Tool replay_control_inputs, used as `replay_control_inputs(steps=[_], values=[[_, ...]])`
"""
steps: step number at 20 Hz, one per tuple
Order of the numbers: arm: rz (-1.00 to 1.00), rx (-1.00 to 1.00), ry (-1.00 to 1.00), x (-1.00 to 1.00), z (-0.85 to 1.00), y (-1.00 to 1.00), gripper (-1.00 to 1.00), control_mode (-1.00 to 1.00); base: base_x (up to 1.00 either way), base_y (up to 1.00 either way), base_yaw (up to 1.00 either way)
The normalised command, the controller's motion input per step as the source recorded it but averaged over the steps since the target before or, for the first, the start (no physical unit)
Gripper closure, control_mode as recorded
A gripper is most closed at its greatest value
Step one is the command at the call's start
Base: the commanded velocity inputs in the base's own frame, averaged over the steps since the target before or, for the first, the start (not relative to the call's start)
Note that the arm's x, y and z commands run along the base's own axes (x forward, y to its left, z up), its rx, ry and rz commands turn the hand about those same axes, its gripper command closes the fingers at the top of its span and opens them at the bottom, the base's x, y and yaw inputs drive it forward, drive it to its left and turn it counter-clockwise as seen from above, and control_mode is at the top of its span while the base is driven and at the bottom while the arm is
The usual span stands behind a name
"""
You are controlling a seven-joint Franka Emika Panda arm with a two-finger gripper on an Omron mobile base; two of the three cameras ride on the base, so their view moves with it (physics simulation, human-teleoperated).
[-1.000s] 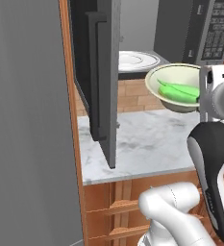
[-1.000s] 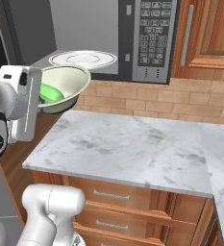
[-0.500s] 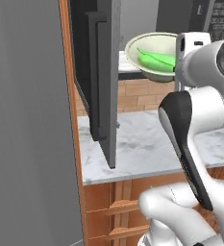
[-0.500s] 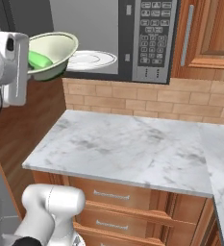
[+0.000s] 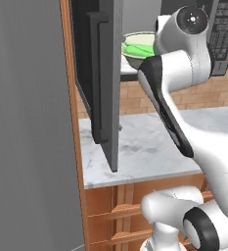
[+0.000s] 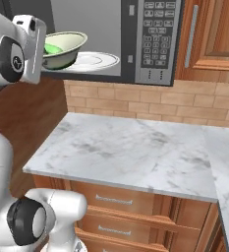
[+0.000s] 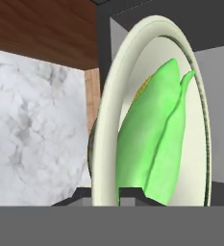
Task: Pick the corn from the sink and place it in the bowl. Then pick the bowl and place it in the microwave. Then close the microwave door and press the start button.
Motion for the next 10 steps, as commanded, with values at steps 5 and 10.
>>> replay_control_inputs(steps=[5,10], values=[[0.00,0.00,0.05,0.98,0.00,0.00,1.00,-1.00,0.00,0.00,0.00],[0.00,0.00,0.00,0.98,0.00,0.00,1.00,-1.00,0.00,0.00,0.00]])
